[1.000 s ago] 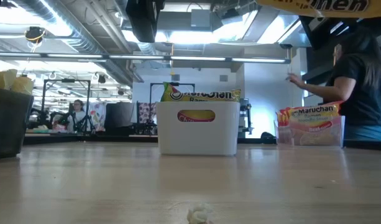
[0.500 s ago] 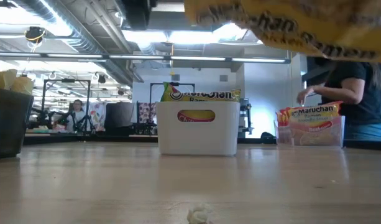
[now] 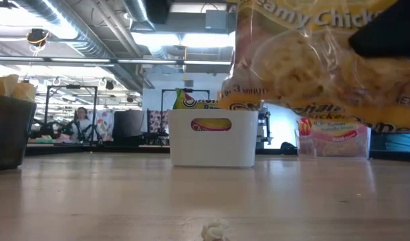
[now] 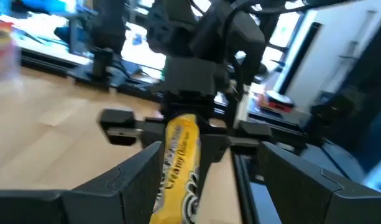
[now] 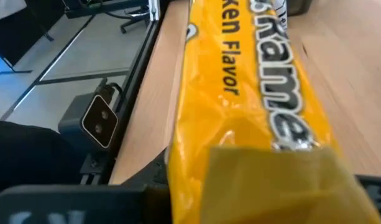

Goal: Sort Maruchan noodles
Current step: Put the yellow noodle pack into the black bin

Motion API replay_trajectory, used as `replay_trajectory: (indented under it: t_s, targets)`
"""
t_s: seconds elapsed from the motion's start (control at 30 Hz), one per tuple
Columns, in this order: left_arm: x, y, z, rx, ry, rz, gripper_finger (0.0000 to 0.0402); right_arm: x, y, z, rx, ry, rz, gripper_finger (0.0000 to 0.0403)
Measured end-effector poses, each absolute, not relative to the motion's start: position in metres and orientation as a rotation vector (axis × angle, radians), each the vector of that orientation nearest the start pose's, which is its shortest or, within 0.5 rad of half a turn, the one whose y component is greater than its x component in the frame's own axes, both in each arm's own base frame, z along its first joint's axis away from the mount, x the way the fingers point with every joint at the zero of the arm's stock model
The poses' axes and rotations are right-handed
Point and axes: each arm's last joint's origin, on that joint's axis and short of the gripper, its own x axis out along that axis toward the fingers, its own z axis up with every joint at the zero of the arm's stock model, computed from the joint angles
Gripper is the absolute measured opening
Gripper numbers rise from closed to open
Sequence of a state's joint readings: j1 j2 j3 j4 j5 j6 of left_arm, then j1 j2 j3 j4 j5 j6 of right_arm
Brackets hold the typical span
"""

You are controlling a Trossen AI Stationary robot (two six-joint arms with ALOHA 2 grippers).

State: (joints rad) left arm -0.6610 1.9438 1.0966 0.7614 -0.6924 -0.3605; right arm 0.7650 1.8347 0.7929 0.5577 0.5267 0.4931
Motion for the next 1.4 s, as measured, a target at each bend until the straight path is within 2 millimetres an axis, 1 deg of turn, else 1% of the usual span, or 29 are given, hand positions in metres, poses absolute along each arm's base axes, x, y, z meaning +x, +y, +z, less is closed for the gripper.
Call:
replay_trajectory:
  t_s: [0.13, 0.2, 0.27, 0.33, 0.43, 0.57, 0.63, 0.73, 0.87, 0.97, 1.1, 1.2, 1.4]
  targets:
    - [0.346, -0.231, 0.196, -0.319, 0.112, -0.061, 0.0256, 0.26, 0.229, 0.134, 0.191, 0.433, 0.128, 0.0104]
    - [0.354, -0.23, 0.201, -0.308, 0.152, -0.098, 0.0255, 0.26, 0.229, 0.133, 0.187, 0.439, 0.128, 0.0102]
    - [0.364, -0.231, 0.21, -0.27, 0.232, -0.106, 0.0255, 0.259, 0.229, 0.133, 0.183, 0.443, 0.126, 0.0102]
    - [0.372, -0.231, 0.221, -0.215, 0.358, -0.072, 0.0255, 0.259, 0.229, 0.132, 0.186, 0.444, 0.124, 0.0103]
    - [0.376, -0.229, 0.237, -0.131, 0.508, -0.026, 0.0255, 0.26, 0.228, 0.132, 0.195, 0.447, 0.118, 0.0103]
    - [0.377, -0.229, 0.259, -0.079, 0.604, -0.021, 0.0255, 0.26, 0.229, 0.133, 0.205, 0.44, 0.122, 0.0103]
    - [0.379, -0.227, 0.265, -0.09, 0.614, -0.042, 0.0255, 0.259, 0.229, 0.133, 0.205, 0.44, 0.123, 0.0103]
    - [0.383, -0.222, 0.265, -0.113, 0.624, -0.071, 0.0255, 0.26, 0.229, 0.133, 0.211, 0.44, 0.121, 0.0104]
    - [0.389, -0.212, 0.266, -0.13, 0.614, -0.057, 0.0255, 0.26, 0.229, 0.133, 0.211, 0.44, 0.121, 0.0105]
    - [0.399, -0.206, 0.263, -0.15, 0.588, -0.054, 0.0255, 0.26, 0.229, 0.133, 0.203, 0.44, 0.122, 0.0105]
    - [0.412, -0.2, 0.243, -0.166, 0.63, -0.075, 0.0255, 0.259, 0.229, 0.133, 0.197, 0.443, 0.122, 0.0105]
    - [0.417, -0.198, 0.229, -0.169, 0.676, -0.077, 0.0255, 0.259, 0.229, 0.132, 0.195, 0.446, 0.121, 0.0105]
    - [0.418, -0.193, 0.226, -0.202, 0.723, -0.106, 0.025, 0.259, 0.229, 0.132, 0.198, 0.448, 0.119, 0.0105]
